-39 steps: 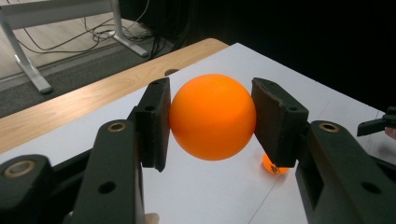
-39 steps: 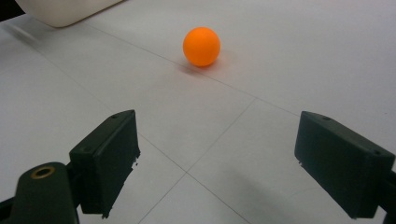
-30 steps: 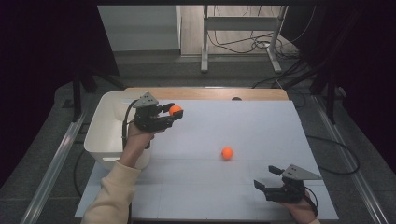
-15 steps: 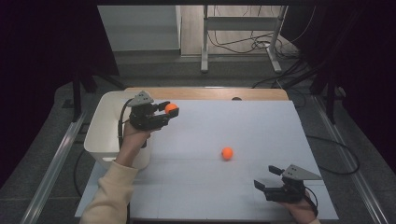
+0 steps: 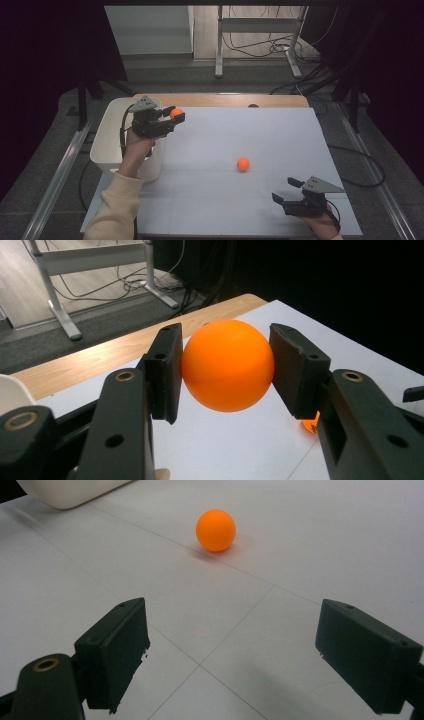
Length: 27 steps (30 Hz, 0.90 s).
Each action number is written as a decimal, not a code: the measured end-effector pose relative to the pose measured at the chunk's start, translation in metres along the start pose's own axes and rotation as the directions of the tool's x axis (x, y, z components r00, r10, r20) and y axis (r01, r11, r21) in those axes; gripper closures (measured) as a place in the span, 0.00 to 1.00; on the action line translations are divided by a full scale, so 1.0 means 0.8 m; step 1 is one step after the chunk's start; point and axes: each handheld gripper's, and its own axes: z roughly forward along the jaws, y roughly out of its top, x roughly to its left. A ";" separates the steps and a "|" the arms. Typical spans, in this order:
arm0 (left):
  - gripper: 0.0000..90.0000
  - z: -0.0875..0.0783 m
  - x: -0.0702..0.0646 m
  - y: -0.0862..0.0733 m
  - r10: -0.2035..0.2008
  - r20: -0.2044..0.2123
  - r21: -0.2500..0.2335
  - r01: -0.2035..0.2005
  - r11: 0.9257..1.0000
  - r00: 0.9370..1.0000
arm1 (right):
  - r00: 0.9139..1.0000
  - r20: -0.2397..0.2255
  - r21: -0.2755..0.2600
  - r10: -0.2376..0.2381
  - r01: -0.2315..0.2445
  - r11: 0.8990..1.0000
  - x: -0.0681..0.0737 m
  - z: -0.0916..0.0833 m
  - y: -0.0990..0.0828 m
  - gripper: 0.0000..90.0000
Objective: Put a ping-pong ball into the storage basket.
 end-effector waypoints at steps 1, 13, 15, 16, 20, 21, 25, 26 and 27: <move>0.55 -0.001 0.001 0.000 -0.003 -0.003 -0.003 0.003 1.000 1.000 | 1.000 0.000 0.000 0.001 -0.001 1.000 0.000 0.000 0.000 0.16; 0.55 -0.011 0.012 0.000 -0.019 -0.032 -0.016 0.018 1.000 0.999 | 1.000 0.001 0.000 0.000 0.000 1.000 0.000 0.000 0.000 0.16; 0.55 -0.012 0.013 -0.001 -0.019 -0.036 -0.015 0.018 1.000 0.999 | 1.000 0.001 0.000 0.000 0.000 1.000 0.000 0.000 0.000 0.16; 0.55 -0.012 0.014 -0.001 -0.020 -0.040 -0.015 0.020 1.000 0.999 | 1.000 0.001 0.000 0.000 0.000 1.000 0.000 0.000 0.000 0.16; 0.55 -0.015 0.018 -0.001 -0.028 -0.048 -0.016 0.027 1.000 0.998 | 1.000 0.001 0.000 0.001 -0.001 1.000 0.000 0.000 0.000 0.16; 0.55 -0.015 0.018 -0.001 -0.028 -0.048 -0.016 0.027 1.000 0.998 | 1.000 0.001 -0.001 0.001 -0.001 1.000 0.000 0.000 0.000 0.16; 0.55 -0.017 0.023 -0.002 -0.035 -0.060 -0.018 0.034 0.999 0.998 | 1.000 0.001 0.000 0.001 -0.001 1.000 0.000 0.000 0.000 0.16; 0.55 -0.017 0.023 -0.002 -0.035 -0.060 -0.018 0.034 0.999 0.998 | 1.000 0.001 0.000 0.001 -0.001 1.000 0.000 0.000 0.000 0.16; 0.55 -0.017 0.024 -0.003 -0.037 -0.062 -0.017 0.036 0.999 0.997 | 1.000 0.000 0.000 0.001 -0.001 1.000 0.000 0.000 0.000 0.16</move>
